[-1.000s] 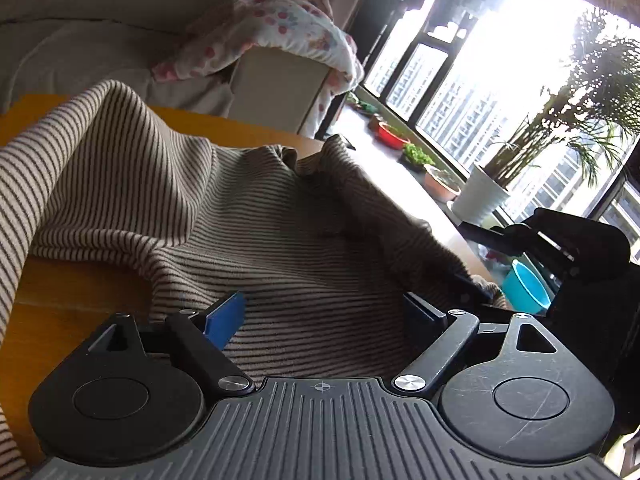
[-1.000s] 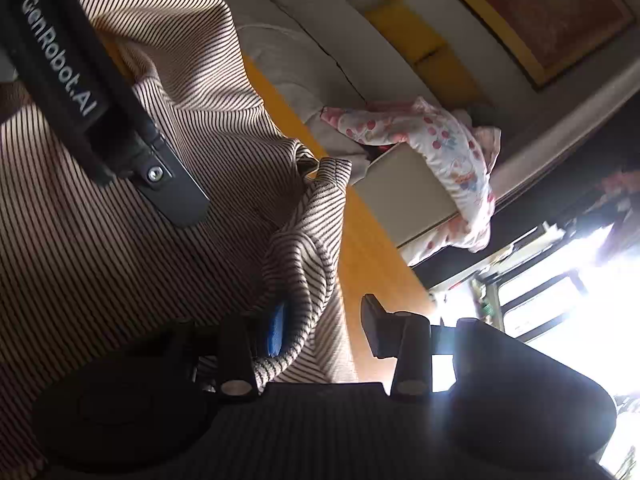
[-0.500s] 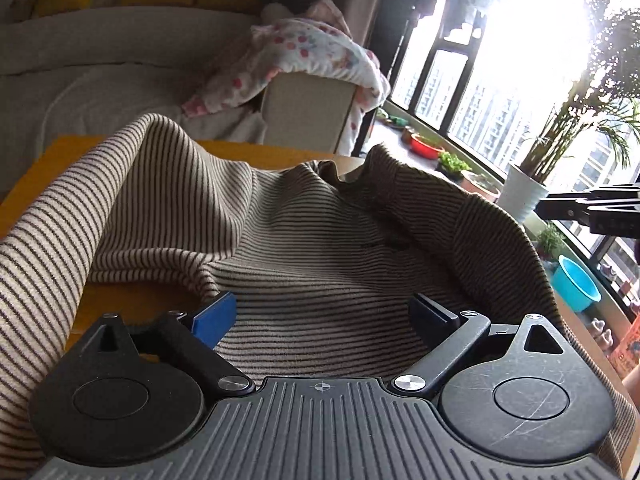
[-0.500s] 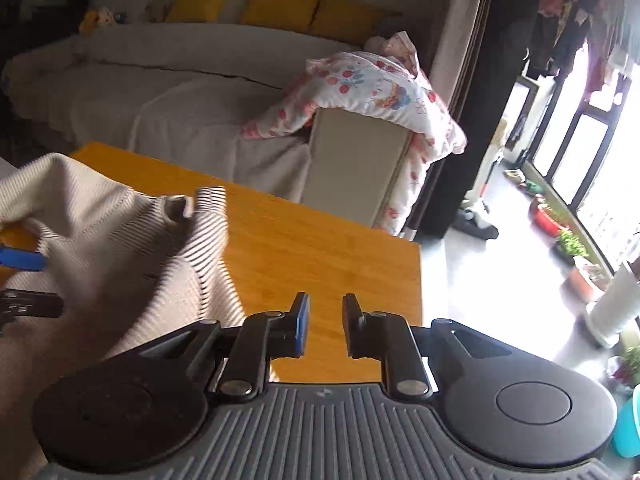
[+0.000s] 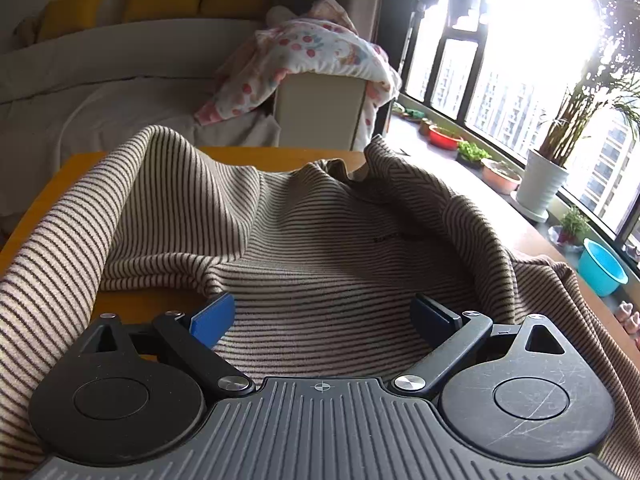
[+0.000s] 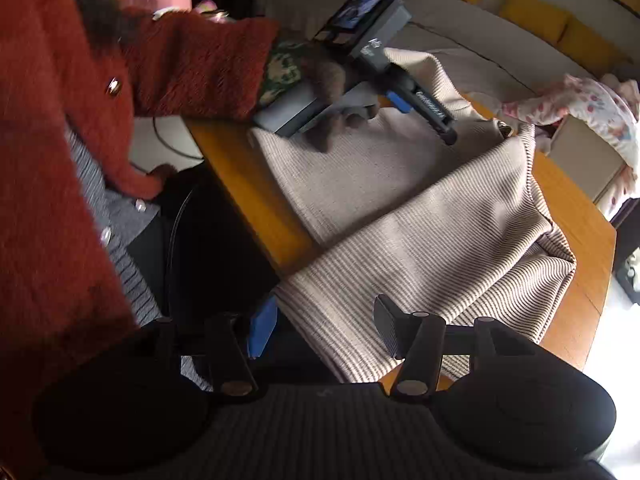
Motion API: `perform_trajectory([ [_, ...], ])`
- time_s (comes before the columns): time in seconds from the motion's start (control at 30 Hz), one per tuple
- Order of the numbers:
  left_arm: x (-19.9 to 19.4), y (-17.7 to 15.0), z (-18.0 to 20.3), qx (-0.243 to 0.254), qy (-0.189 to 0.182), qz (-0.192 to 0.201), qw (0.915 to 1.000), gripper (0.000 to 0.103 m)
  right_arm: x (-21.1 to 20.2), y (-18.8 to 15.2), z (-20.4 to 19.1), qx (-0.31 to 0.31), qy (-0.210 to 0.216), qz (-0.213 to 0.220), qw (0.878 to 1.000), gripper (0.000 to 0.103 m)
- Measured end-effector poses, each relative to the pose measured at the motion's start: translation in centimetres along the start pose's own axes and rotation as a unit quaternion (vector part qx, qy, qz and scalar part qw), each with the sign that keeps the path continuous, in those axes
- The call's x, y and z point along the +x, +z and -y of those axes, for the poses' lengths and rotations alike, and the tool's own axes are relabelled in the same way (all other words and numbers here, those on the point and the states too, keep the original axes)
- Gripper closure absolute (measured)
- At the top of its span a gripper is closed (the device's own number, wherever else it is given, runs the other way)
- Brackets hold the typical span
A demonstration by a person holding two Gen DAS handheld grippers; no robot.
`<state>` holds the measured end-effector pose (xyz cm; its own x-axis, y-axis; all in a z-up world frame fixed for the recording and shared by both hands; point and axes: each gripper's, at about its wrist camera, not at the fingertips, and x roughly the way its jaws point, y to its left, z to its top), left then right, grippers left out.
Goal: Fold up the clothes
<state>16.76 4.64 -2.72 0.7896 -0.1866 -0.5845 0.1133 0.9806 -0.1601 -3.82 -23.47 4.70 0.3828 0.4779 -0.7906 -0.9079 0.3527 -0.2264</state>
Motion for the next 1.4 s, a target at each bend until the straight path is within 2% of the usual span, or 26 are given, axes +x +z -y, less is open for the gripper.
perform_trajectory([
  [0.13,-0.1,-0.1,0.0,0.002,0.006,0.003,1.0000,0.005,2.1,-1.1,-2.5,-0.079,-0.055,-0.022,0.995,0.050],
  [0.2,-0.2,0.0,-0.1,0.000,0.005,0.005,1.0000,0.005,2.3,-1.2,-2.6,-0.086,-0.070,-0.013,0.994,0.078],
  [0.23,-0.2,0.0,-0.1,-0.001,0.004,0.006,1.0000,0.005,1.7,-0.7,-1.8,-0.061,-0.056,-0.006,0.997,0.081],
  [0.27,-0.2,0.0,-0.2,-0.002,0.003,0.006,1.0000,0.005,1.1,-0.2,-0.8,-0.034,-0.039,0.002,0.999,0.093],
  [0.33,-0.2,0.0,-0.3,-0.007,0.000,0.007,1.0000,0.005,-0.8,1.2,1.9,0.020,-0.055,0.040,0.997,0.095],
  [0.4,-0.2,0.0,-0.4,-0.009,-0.002,0.007,0.9999,0.004,-3.6,2.4,6.1,0.093,-0.098,0.096,0.986,0.095],
  [0.43,-0.2,0.0,-0.4,-0.010,-0.003,0.008,0.9999,0.004,-5.1,3.0,8.3,0.130,-0.120,0.124,0.976,0.095],
  [0.5,-0.3,0.0,-0.5,-0.015,-0.008,0.009,0.9998,0.004,-7.9,3.1,13.6,0.204,-0.184,0.182,0.944,0.095],
  [0.57,-0.4,0.0,-0.7,-0.021,-0.012,0.011,0.9996,0.003,-9.5,2.1,18.9,0.288,-0.242,0.209,0.903,0.095],
  [0.6,-0.4,0.0,-0.8,-0.024,-0.014,0.012,0.9996,0.003,-10.2,1.6,21.5,0.329,-0.270,0.221,0.877,0.095],
  [0.67,-0.4,0.1,-0.9,-0.026,-0.016,0.012,0.9994,0.003,-10.5,0.1,25.7,0.394,-0.305,0.227,0.837,0.095],
  [0.7,-0.4,0.0,-0.9,-0.027,-0.017,0.013,0.9994,0.003,-10.4,-0.6,27.4,0.416,-0.316,0.228,0.822,0.095],
  [0.8,-0.4,0.0,-1.1,-0.032,-0.022,0.014,0.9991,0.002,-9.5,-2.5,31.1,0.477,-0.330,0.226,0.782,0.095],
  [0.87,-0.4,0.0,-1.3,-0.037,-0.027,0.014,0.9989,0.002,-8.9,-3.8,32.9,0.521,-0.323,0.223,0.758,0.095],
  [1.0,-0.4,0.0,-1.6,-0.048,-0.037,0.017,0.9980,0.001,-8.7,-4.3,34.8,0.549,-0.331,0.223,0.734,0.096],
  [1.03,-0.4,0.0,-1.7,-0.051,-0.039,0.017,0.9978,0.001,-8.8,-4.1,34.8,0.550,-0.330,0.226,0.733,0.096],
  [1.13,-0.4,-0.1,-1.9,-0.059,-0.045,0.019,0.9971,0.000,-9.1,-1.0,34.5,0.535,-0.307,0.249,0.747,0.096],
  [1.17,-0.4,-0.1,-2.0,-0.062,-0.047,0.019,0.9968,0.000,-9.0,0.7,34.2,0.527,-0.294,0.258,0.755,0.096],
  [1.3,-0.6,-0.2,-2.5,-0.079,-0.058,0.026,0.9949,0.000,-6.6,8.2,33.4,0.481,-0.240,0.273,0.798,0.096],
  [1.4,-1.3,-0.2,-3.1,-0.096,-0.066,0.035,0.9925,0.000,-3.1,13.9,32.5,0.443,-0.197,0.271,0.832,0.099],
])
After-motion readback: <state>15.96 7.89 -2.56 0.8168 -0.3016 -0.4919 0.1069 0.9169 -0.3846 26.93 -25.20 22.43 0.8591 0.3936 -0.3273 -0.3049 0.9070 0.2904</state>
